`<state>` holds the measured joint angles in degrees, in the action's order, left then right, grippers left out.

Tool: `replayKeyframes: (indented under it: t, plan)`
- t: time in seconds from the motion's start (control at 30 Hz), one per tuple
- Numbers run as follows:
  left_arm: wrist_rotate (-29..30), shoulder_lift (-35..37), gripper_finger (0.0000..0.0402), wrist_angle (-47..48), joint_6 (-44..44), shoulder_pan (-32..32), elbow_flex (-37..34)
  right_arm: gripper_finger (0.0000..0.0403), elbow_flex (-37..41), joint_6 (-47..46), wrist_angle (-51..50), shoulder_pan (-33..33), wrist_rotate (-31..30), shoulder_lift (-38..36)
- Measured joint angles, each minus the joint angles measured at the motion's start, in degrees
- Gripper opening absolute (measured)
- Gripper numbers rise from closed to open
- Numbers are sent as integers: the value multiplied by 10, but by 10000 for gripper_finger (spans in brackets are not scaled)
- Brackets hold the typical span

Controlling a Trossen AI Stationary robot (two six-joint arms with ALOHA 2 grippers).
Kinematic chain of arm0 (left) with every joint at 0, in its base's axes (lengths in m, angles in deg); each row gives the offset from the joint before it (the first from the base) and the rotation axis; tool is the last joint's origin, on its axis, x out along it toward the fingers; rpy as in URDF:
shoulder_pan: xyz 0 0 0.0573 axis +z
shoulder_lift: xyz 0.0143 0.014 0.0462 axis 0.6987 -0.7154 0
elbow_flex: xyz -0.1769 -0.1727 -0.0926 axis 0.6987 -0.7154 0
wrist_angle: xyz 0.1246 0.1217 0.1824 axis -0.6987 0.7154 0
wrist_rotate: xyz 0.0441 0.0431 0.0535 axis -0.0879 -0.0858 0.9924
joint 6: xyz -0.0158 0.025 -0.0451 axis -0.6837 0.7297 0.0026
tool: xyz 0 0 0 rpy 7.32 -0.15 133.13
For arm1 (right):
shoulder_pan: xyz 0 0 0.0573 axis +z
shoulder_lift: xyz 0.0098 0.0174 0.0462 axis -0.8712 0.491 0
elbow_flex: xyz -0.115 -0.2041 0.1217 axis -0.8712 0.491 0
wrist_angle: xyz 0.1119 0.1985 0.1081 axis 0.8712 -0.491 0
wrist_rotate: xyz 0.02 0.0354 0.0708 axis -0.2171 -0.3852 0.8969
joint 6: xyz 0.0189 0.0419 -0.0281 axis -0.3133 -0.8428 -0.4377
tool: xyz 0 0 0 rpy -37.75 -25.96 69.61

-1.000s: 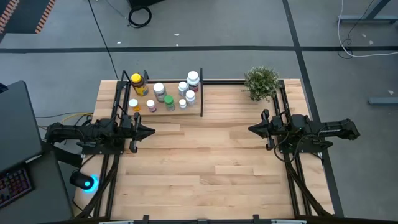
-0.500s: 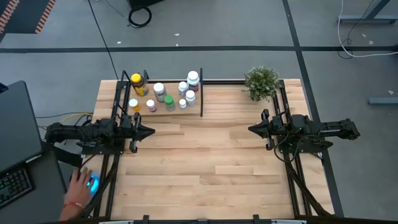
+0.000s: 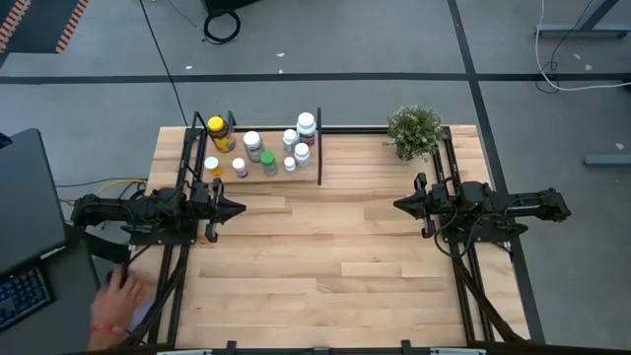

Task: Pick and place medicine bottles onto shelf by color
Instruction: Return To Home Position

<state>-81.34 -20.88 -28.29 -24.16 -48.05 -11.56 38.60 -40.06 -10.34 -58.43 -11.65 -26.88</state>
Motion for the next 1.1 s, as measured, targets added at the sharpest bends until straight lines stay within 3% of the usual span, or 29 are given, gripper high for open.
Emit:
replayKeyframes:
  t: [1.1]
  plan:
    - [0,0,40,0,0,0,0,24,0,0,0,0,0,0]
